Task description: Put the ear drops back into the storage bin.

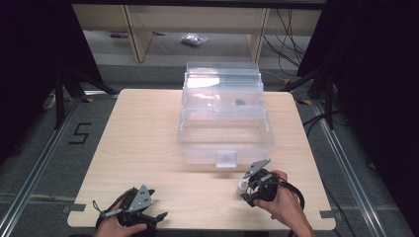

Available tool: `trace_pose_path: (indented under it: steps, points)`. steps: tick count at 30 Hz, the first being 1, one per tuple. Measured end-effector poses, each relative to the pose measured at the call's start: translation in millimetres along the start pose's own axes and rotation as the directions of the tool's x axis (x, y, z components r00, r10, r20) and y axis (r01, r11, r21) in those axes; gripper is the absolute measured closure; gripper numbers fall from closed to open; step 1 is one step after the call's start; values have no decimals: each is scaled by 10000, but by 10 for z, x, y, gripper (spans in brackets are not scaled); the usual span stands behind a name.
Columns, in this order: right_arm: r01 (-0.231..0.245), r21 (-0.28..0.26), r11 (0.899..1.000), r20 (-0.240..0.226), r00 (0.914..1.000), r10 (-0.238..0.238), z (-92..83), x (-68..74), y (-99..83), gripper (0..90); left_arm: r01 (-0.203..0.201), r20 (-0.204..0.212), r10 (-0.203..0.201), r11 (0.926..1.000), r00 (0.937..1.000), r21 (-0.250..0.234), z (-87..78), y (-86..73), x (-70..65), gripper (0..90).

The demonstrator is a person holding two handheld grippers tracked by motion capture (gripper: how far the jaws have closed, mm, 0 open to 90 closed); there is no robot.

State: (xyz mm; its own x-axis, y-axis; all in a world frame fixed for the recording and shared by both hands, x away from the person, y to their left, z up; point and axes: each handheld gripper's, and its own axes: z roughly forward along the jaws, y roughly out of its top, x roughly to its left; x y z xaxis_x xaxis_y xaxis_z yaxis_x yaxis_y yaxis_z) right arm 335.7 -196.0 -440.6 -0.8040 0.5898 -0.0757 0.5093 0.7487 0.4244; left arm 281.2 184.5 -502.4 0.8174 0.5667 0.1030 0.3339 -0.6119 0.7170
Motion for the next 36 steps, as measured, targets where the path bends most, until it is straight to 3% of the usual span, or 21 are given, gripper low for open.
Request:
trace_pose_path:
  steps: [4, 8, 11, 14, 15, 36]
  points:
    - [-51, 215, 9998, -40, 10000, 52, 25, 14, 67, 393, -72, -56, 72, 10000, 10000, 46, -1, 1, 7, 167]
    - [273, 354, 9990, -1, 9996, -273, 64, 17, 125, 409, -191, 35, 191, 9997, 9998, 148, -11, 2, 12, 167]
    - [450, 481, 9978, 126, 9989, -456, 93, 0, 159, 419, -63, -65, 63, 10000, 10000, 22, -3, 1, 5, 167]
    - [482, 562, 9973, 82, 9988, -487, 106, -12, 175, 427, -61, -58, 61, 10000, 10000, 31, -2, 1, 5, 167]
    - [348, 541, 9979, -127, 9993, -341, 115, -1, 185, 431, -61, -60, 61, 10000, 10000, 31, -1, 1, 6, 167]
    - [582, 1070, 9926, -275, 9981, -555, 232, -27, 280, 530, -106, -35, 106, 9999, 9999, 94, -2, 4, 13, 167]
